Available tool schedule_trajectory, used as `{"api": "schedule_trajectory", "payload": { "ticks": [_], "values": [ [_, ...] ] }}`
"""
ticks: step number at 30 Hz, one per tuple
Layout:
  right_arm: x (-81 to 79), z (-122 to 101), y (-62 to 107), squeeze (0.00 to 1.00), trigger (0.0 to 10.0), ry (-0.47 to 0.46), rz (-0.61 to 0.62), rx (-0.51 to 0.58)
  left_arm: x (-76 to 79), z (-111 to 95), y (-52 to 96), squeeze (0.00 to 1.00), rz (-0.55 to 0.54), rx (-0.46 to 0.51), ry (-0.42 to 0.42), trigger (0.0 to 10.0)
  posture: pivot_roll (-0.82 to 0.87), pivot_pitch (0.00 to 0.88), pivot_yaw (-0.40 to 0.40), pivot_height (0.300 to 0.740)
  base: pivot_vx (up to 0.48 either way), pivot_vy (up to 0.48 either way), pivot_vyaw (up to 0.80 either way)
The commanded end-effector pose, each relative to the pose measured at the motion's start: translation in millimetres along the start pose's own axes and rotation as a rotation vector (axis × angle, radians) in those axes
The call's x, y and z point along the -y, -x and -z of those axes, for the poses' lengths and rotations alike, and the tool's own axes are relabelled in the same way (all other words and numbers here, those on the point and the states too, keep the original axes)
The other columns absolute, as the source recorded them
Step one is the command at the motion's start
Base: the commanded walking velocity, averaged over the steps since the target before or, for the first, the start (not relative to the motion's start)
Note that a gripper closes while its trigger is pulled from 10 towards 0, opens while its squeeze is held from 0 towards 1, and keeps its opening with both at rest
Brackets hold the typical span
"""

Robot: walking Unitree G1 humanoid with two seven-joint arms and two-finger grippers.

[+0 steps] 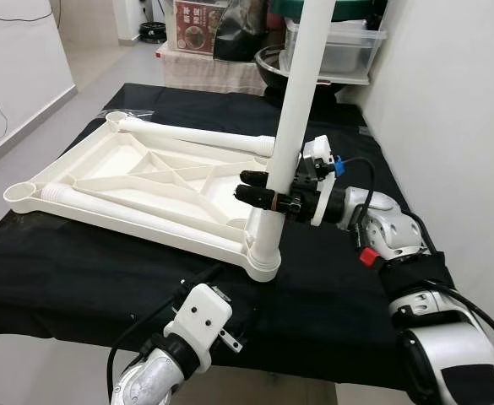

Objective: Building children table

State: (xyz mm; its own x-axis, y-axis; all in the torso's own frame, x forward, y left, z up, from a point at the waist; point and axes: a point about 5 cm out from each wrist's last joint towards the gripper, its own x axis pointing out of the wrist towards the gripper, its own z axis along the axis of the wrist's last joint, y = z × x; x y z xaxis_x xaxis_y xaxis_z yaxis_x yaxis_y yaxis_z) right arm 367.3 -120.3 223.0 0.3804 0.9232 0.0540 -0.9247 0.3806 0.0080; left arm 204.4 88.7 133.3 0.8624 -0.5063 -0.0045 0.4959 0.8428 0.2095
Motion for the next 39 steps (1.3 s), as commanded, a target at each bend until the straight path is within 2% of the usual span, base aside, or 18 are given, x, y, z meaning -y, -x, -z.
{"api": "schedule_trajectory", "payload": {
  "ticks": [1,3,4,5,8,9,11,15,20,21,22,23,24,25,29,30,37,39],
  "values": [
    [13.8,0.4,4.6,0.00,0.0,0.017,0.222,0.010,3.3,1.0,0.8,0.00,0.004,-0.014,0.015,10.0,0.10,0.080,-0.119,0.740,0.000,0.000,0.00],
    [25.5,5.6,13.1,0.00,0.0,0.026,0.455,0.010,3.0,0.8,0.9,0.00,0.002,-0.014,0.016,10.0,0.10,0.081,-0.116,0.740,0.000,0.000,0.00],
    [25.5,5.6,13.1,0.00,0.0,0.026,0.455,0.010,3.0,0.8,0.9,0.00,0.002,-0.014,0.016,10.0,0.10,0.081,-0.116,0.740,0.000,0.000,0.00],
    [37.3,15.2,32.6,0.00,0.0,0.058,0.773,-0.030,2.5,0.9,0.6,0.00,0.003,-0.014,0.017,10.0,0.09,0.077,-0.112,0.740,0.000,0.000,0.00],
    [44.2,25.0,53.8,0.00,0.0,0.042,1.056,-0.069,2.3,0.9,0.3,0.00,0.006,-0.015,0.019,10.0,0.09,0.076,-0.109,0.740,0.000,0.000,0.00],
    [44.2,25.0,53.8,0.00,0.0,0.042,1.056,-0.069,2.3,0.9,0.3,0.00,0.006,-0.015,0.019,10.0,0.09,0.076,-0.109,0.740,0.000,0.000,0.00],
    [43.7,30.8,75.6,0.00,0.0,0.019,1.340,-0.088,2.0,0.8,0.1,0.00,0.008,-0.015,0.017,10.0,0.09,0.079,-0.106,0.740,0.000,0.000,0.00],
    [31.7,38.5,84.3,0.00,0.0,-0.063,1.551,-0.070,1.0,0.6,-0.3,0.00,0.009,-0.016,0.014,10.0,0.09,0.080,-0.105,0.740,0.000,0.000,0.00],
    [19.3,42.5,68.2,0.00,0.0,-0.117,1.599,-0.023,0.5,0.6,-0.3,0.00,0.006,-0.018,0.011,10.0,0.10,0.080,-0.107,0.740,0.000,0.000,0.00],
    [16.9,41.8,61.6,0.00,7.9,-0.135,1.603,0.009,0.5,0.4,-0.3,0.00,0.006,-0.018,0.012,10.0,0.10,0.081,-0.108,0.740,0.000,0.000,0.00],
    [14.8,39.7,54.2,0.00,7.9,-0.152,1.590,0.042,0.6,0.3,-0.3,0.00,0.006,-0.019,0.012,10.0,0.10,0.081,-0.108,0.740,0.000,0.000,0.00],
    [13.1,32.8,46.5,0.00,10.0,-0.133,1.540,0.102,0.7,0.2,-0.2,0.00,0.006,-0.019,0.012,10.0,0.10,0.082,-0.107,0.740,0.000,0.000,0.00],
    [11.7,27.9,41.7,0.00,10.0,-0.117,1.505,0.142,0.8,0.1,-0.2,0.00,0.006,-0.019,0.013,10.0,0.10,0.082,-0.107,0.740,0.000,0.000,0.00],
    [10.5,22.0,37.5,1.00,10.0,-0.088,1.449,0.187,1.0,0.1,-0.1,0.00,0.006,-0.019,0.014,10.0,0.10,0.082,-0.109,0.740,0.000,0.000,0.00],
    [12.4,5.7,37.8,1.00,10.0,-0.009,1.363,0.261,1.4,0.0,-0.2,0.00,0.006,-0.019,0.017,10.0,0.09,0.082,-0.109,0.740,0.000,0.000,0.00],
    [14.8,-0.5,37.7,0.00,10.0,-0.023,1.297,0.293,1.5,0.1,-0.3,0.00,0.007,-0.019,0.017,10.0,0.09,0.083,-0.110,0.740,0.000,0.000,0.00],
    [24.6,-20.8,43.9,0.00,10.0,-0.061,0.910,0.363,2.3,0.3,-0.8,0.00,0.008,-0.019,0.021,10.0,0.09,0.079,-0.111,0.740,0.000,0.000,0.00],
    [21.7,-24.2,46.2,0.00,10.0,-0.089,0.676,0.325,2.5,0.3,-1.0,0.00,0.009,-0.018,0.021,10.0,0.09,0.078,-0.111,0.740,0.000,0.000,0.00]
  ]
}}
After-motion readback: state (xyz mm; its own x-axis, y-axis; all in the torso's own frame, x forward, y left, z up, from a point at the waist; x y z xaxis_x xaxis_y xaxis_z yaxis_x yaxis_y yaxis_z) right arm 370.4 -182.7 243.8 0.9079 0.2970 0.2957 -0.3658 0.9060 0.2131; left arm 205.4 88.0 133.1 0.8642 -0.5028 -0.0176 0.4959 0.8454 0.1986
